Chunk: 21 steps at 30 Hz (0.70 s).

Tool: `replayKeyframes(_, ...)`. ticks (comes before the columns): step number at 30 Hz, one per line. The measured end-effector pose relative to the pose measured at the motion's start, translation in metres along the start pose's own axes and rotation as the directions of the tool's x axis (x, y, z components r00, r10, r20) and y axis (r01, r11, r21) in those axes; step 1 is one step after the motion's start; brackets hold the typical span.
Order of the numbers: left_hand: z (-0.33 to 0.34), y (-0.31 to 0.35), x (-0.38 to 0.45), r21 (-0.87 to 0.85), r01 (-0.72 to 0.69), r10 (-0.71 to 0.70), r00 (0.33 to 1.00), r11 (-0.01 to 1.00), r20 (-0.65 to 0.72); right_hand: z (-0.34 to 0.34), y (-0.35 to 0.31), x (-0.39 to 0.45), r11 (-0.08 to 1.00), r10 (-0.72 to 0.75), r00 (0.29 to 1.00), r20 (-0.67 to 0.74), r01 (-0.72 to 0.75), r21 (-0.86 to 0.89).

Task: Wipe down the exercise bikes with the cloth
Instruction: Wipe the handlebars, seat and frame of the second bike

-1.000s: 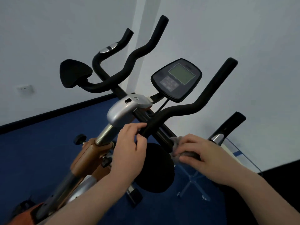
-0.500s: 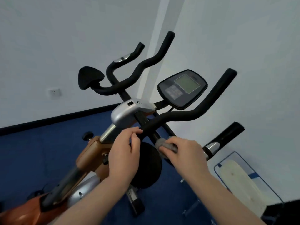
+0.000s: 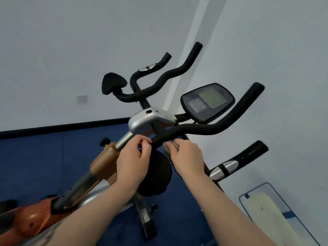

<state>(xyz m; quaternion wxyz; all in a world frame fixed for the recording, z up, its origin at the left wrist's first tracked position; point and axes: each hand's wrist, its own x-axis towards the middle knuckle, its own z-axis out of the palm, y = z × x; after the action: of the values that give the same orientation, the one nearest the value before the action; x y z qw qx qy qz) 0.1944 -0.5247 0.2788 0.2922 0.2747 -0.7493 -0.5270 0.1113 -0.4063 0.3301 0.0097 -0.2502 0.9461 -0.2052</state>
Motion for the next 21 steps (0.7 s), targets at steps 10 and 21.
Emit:
replayKeyframes(10, -0.003, -0.003, 0.004, -0.112, 0.077, -0.063, 0.99, 0.991, 0.129, -0.056, -0.02, 0.043, 0.964, -0.235, 0.912, -0.337, 0.262, 0.037)
replayKeyframes(21, -0.005, -0.007, 0.005, -0.075, 0.032, -0.019, 0.986, 0.997, 0.165, -0.036, -0.031, 0.085, 0.889, -0.262, 0.919, 0.295, 0.349, -0.297)
